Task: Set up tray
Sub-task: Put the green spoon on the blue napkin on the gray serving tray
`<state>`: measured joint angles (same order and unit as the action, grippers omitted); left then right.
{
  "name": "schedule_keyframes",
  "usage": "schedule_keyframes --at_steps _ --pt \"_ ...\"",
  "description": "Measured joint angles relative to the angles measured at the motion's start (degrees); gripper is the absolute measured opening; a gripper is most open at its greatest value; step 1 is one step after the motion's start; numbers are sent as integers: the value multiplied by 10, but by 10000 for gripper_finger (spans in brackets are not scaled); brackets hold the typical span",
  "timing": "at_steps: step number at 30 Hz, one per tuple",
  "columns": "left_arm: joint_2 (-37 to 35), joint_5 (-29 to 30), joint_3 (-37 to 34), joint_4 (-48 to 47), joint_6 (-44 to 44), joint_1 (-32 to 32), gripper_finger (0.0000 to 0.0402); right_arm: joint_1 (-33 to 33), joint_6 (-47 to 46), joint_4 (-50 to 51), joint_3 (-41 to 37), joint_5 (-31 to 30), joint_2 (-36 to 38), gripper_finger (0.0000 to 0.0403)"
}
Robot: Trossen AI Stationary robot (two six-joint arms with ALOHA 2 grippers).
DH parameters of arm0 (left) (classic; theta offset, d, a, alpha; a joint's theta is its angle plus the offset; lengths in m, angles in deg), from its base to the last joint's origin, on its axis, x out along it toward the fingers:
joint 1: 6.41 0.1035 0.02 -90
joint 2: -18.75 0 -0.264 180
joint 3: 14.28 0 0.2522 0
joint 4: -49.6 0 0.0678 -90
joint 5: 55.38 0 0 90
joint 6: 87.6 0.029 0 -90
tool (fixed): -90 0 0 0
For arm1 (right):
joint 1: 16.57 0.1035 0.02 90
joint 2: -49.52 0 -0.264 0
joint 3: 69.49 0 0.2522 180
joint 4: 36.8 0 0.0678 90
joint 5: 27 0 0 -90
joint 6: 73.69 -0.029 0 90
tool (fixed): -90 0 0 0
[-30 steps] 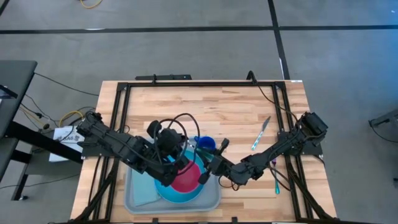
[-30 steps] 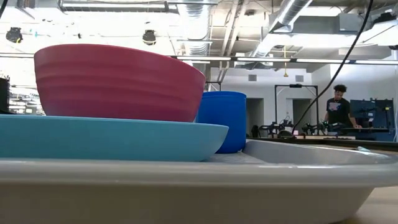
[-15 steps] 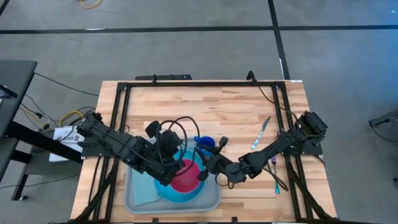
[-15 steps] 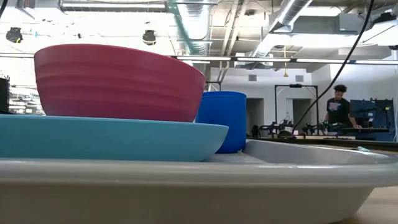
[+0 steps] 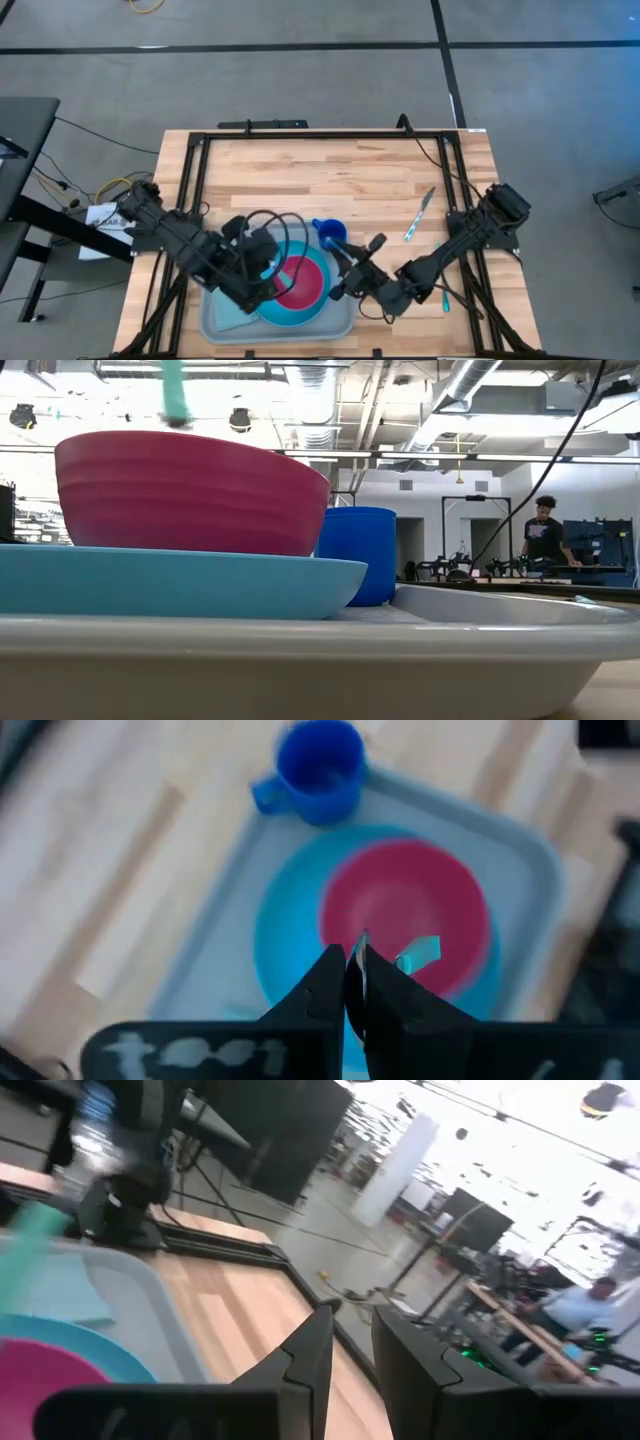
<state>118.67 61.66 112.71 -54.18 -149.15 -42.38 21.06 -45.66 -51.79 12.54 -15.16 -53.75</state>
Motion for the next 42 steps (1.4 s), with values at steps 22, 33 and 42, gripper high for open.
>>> schedule_keyframes --at_steps 22,33,42 --pt "-45 -131 -177 0 -84 -149 0 41 -15 0 0 -28 0 68" --pt "-247 -127 -426 117 -138 -137 0 41 -117 82 0 15 0 68" --pt "-428 -147 -653 351 -86 -111 0 17 -199 145 0 60 0 68"
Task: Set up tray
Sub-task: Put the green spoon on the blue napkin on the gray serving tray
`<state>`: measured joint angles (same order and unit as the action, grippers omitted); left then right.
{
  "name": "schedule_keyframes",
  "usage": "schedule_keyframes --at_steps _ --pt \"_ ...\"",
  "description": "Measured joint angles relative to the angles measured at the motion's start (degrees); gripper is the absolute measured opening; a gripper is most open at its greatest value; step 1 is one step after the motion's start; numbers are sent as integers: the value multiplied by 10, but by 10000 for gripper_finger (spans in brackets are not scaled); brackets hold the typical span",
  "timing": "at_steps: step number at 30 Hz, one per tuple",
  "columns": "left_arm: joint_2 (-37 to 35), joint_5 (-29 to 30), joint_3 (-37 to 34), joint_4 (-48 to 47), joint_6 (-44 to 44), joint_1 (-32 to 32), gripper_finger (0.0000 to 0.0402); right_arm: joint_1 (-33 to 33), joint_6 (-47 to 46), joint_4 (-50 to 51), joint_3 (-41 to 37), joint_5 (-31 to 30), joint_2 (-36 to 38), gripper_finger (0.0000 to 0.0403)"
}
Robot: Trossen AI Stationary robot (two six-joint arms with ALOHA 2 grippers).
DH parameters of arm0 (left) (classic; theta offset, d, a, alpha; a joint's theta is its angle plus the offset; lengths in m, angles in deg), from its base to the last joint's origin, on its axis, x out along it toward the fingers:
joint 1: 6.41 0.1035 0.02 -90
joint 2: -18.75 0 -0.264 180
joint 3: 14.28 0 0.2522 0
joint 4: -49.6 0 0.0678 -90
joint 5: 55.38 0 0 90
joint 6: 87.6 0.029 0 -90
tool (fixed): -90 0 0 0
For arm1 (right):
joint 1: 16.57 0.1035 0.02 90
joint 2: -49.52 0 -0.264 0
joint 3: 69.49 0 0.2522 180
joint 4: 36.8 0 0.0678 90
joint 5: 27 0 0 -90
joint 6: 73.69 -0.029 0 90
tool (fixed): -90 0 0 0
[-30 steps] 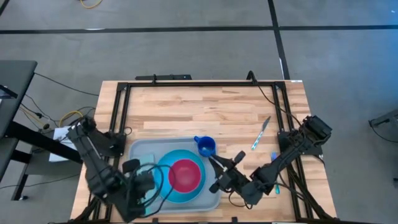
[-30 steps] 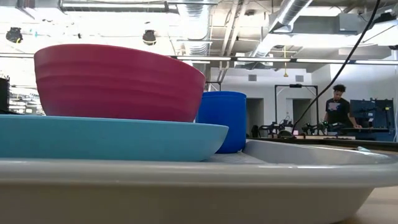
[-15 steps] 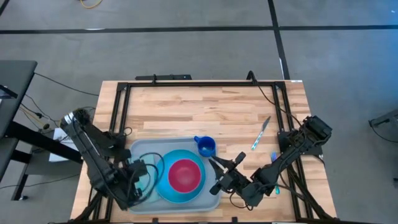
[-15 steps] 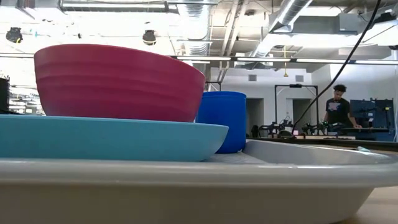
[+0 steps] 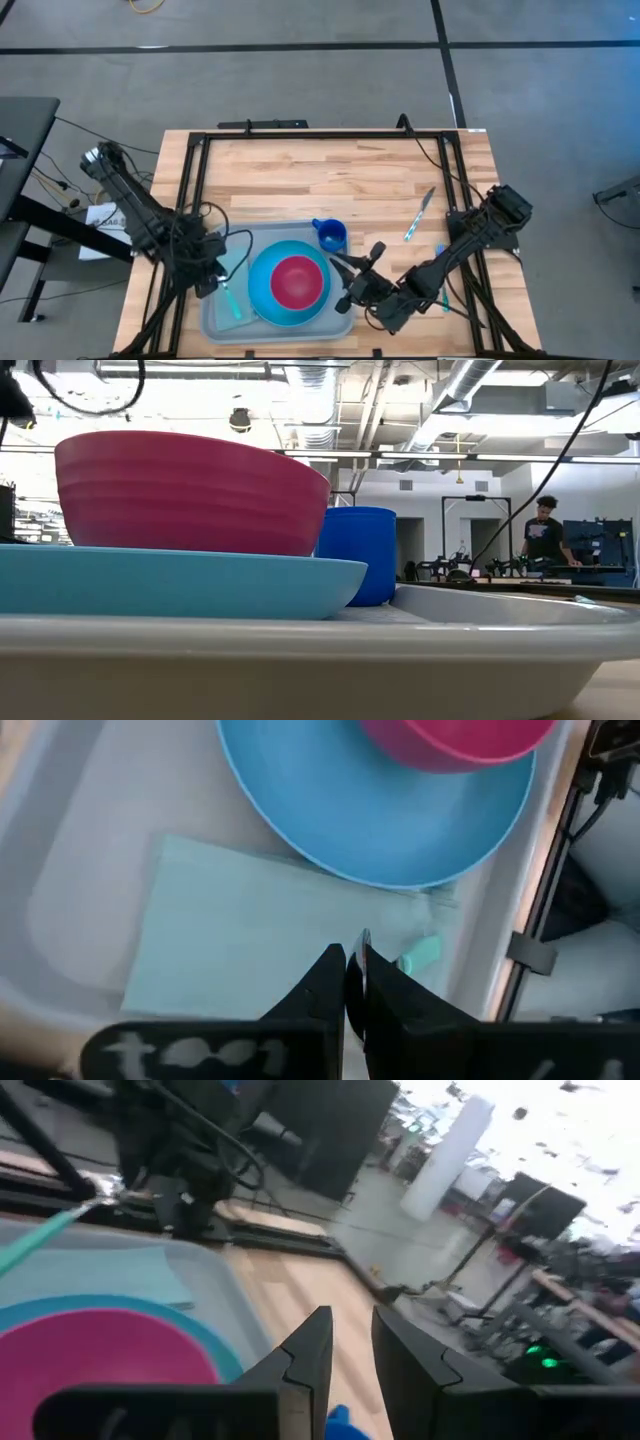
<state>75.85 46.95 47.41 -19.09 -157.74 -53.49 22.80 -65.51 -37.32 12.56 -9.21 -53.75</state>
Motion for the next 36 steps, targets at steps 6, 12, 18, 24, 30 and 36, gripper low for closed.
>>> schedule_keyframes --at_steps 6,12,18,24,30,36 --pt "-25 -59 -76 57 82 37 0 -25 -45 21 0 70 0 68" --pt "-25 -82 -80 117 172 80 0 -51 -65 23 0 108 0 68" --pt "-24 -91 -81 129 229 111 0 -67 -68 24 0 140 0 68" --pt "-19 -97 -81 118 247 136 0 -73 -69 38 0 154 0 68" --pt "2 -103 -98 124 267 162 6 -71 -69 46 0 154 0 68" --pt "27 -40 -99 124 276 181 40 -68 -95 76 0 154 0 68"
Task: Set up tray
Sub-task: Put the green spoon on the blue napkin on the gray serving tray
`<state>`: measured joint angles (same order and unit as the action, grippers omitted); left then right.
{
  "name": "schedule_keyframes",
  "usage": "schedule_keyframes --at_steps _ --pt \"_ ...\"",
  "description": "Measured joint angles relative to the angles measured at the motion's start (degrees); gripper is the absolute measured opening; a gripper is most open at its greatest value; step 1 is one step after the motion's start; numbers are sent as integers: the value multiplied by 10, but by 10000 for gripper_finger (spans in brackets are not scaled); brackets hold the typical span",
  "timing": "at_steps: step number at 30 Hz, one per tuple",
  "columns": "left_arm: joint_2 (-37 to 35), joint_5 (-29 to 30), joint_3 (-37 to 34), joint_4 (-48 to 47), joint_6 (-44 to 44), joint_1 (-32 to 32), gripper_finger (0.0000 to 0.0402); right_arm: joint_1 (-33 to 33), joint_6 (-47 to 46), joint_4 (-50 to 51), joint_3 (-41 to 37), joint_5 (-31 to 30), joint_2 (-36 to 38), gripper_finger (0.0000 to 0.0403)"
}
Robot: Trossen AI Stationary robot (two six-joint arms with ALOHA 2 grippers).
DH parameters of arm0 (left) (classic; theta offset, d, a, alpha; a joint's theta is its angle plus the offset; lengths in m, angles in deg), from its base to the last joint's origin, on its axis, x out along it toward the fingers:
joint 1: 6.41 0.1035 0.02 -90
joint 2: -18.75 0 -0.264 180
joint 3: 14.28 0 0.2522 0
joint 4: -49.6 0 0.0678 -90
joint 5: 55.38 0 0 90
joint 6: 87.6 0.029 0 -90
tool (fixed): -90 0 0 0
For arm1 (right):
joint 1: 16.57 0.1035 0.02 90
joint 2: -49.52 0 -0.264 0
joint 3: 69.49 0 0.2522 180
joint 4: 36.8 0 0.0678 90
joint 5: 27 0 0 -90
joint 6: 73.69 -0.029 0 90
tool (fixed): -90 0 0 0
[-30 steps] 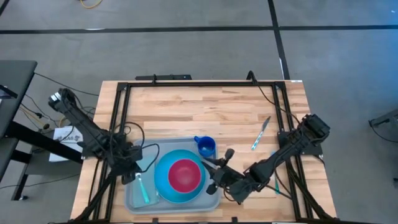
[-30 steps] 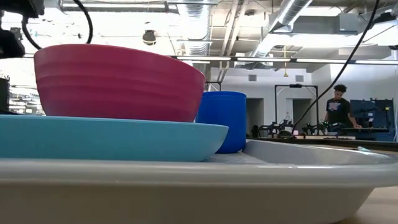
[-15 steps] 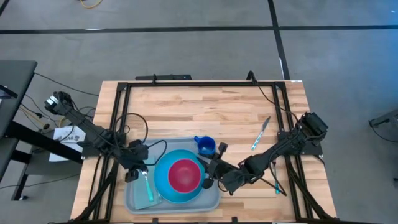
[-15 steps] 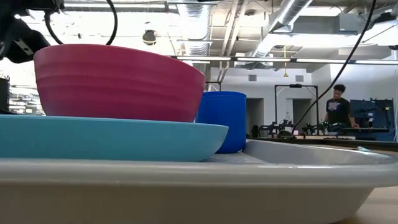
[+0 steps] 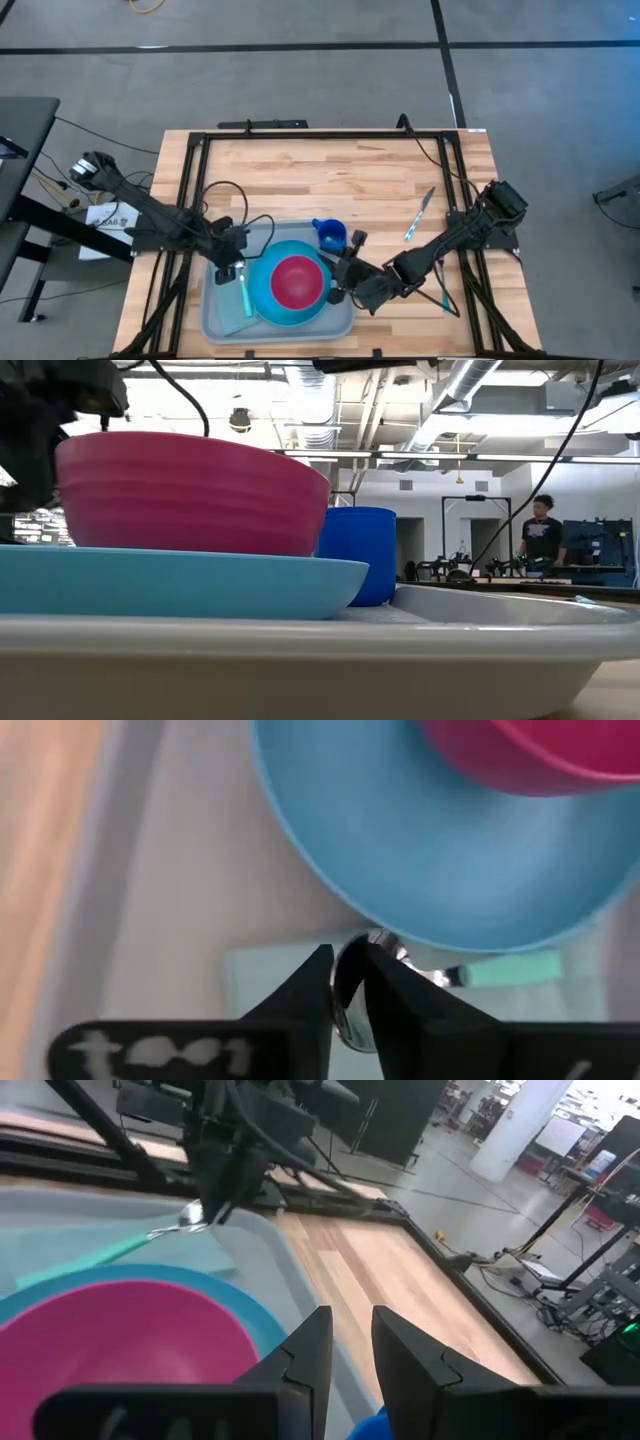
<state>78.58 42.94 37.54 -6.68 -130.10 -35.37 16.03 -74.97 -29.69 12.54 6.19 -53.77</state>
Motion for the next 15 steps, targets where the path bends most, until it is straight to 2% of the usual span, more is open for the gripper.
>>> schedule_keyframes --at_steps 6,15 --pt "26 27 0 -10 -1 9 81 -1 -35 38 0 0 0 68" --pt "86 -4 0 -7 -11 10 116 -1 -39 46 0 0 0 68"
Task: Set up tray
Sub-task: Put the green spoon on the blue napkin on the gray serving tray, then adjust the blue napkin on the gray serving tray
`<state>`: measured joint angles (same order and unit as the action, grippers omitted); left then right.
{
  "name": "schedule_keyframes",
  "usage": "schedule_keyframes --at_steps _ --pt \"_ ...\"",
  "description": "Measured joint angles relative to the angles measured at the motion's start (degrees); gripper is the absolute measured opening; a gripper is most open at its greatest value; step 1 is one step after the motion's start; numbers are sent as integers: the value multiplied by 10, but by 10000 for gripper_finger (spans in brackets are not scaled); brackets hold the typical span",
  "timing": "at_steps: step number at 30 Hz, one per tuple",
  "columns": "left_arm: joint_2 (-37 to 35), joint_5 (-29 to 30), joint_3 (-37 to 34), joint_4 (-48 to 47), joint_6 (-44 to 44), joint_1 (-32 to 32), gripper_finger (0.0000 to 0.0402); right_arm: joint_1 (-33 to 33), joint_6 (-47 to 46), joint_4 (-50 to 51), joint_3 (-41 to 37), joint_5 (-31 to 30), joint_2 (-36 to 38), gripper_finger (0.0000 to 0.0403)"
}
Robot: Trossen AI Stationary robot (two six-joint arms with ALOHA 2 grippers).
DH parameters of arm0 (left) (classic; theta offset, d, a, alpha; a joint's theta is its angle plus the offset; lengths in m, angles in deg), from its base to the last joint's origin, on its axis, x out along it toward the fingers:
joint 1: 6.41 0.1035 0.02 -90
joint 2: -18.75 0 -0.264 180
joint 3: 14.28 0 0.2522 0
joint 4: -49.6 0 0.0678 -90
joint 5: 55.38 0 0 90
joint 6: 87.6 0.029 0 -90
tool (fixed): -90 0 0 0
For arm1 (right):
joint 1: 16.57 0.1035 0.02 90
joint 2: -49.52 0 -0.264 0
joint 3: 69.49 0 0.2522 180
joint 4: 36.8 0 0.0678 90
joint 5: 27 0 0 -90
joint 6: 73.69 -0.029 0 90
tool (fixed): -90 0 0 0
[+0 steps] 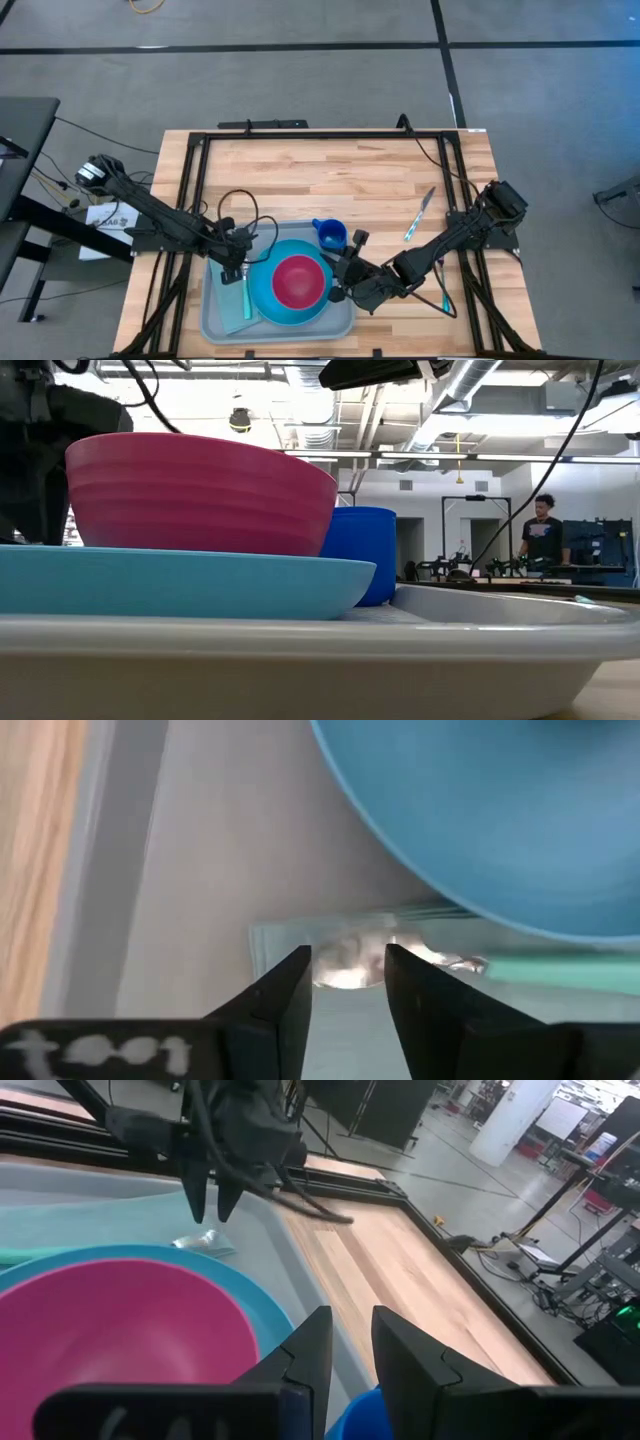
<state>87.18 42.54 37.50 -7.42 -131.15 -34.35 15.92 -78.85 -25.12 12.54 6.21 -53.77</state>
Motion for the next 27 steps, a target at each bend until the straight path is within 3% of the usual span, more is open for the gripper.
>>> schedule_keyframes --at_steps 12,19,23,27 --pt "26 -27 24 -2 -12 0 114 0 5 6 0 -1 0 68" --pt "26 -107 87 -24 -142 -21 106 3 37 1 0 -3 0 68" --pt "27 -102 92 -26 -209 -71 77 7 36 11 0 -2 0 68" --pt "45 -101 87 -25 -272 -146 18 11 32 18 0 -3 0 68"
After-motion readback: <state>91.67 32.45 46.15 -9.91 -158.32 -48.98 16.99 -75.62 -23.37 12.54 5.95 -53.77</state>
